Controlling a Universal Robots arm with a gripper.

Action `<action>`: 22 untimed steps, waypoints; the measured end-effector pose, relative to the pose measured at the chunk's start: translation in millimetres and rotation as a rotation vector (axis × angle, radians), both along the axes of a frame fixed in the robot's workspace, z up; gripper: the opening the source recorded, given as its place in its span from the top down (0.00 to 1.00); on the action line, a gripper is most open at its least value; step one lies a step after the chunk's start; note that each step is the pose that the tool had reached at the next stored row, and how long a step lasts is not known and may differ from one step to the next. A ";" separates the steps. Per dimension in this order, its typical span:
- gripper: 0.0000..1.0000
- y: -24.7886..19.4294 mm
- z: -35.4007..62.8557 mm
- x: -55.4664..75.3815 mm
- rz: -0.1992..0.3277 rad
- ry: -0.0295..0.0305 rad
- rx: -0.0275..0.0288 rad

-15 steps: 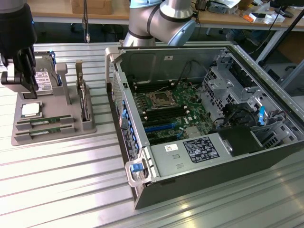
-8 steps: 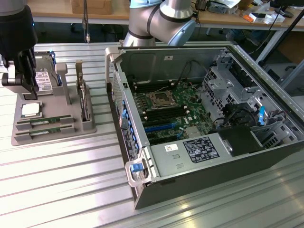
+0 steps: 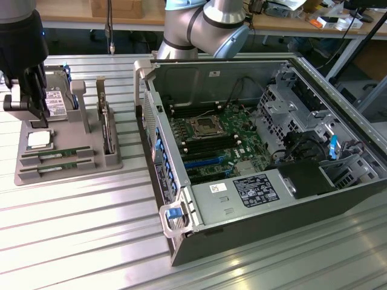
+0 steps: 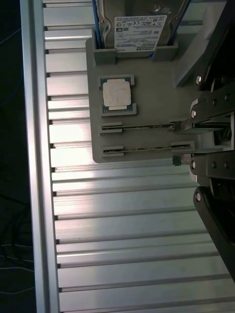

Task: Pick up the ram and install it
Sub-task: 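Pick up the ram and move it above insertion slot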

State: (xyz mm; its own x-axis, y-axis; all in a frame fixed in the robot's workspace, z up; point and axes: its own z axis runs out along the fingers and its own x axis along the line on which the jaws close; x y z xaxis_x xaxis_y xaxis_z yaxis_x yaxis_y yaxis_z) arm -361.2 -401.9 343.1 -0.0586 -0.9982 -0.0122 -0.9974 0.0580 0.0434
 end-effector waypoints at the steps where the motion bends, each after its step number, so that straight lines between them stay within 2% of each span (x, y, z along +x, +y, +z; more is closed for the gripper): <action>1: 0.70 0.0 -0.3 0.0 0.000 0.0000 0.0000; 22: 0.70 0.0 -8.3 0.0 0.000 0.0001 0.0000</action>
